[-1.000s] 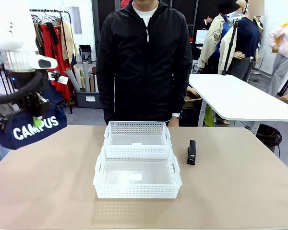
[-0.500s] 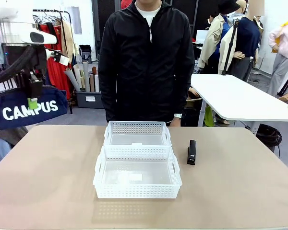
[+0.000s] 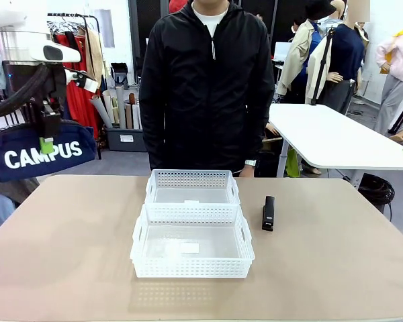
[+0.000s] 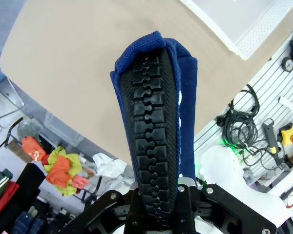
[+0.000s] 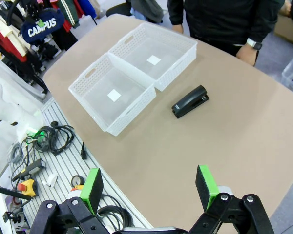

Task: Distribute items into two baskets.
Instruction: Move the picked Pencil pouch towards the Organizing basket indicated by the person, stopping as directed.

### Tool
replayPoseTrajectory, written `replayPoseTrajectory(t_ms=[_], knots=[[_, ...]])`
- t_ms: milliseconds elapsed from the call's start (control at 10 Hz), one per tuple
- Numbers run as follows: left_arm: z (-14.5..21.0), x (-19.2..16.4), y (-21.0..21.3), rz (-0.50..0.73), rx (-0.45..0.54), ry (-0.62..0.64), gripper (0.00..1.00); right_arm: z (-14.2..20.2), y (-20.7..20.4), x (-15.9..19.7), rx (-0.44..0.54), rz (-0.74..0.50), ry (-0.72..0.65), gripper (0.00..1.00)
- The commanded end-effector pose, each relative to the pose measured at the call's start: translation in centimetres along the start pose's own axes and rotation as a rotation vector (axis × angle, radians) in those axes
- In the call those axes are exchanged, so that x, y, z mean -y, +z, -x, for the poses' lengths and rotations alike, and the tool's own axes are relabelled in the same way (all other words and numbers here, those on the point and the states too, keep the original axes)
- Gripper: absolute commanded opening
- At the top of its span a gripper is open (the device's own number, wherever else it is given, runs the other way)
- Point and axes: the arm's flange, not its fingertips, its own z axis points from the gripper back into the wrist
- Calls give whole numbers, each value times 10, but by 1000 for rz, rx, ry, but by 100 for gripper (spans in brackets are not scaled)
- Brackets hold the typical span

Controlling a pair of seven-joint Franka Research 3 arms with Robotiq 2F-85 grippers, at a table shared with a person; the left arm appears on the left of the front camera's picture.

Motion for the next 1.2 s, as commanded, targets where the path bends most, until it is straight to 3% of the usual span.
replayPoseTrajectory(t_ms=[0,1100], knots=[[2,0,2,-2,4,5,0,-1,1,0,8,-8,12,100],[2,0,2,-2,4,5,0,-1,1,0,8,-8,12,100]])
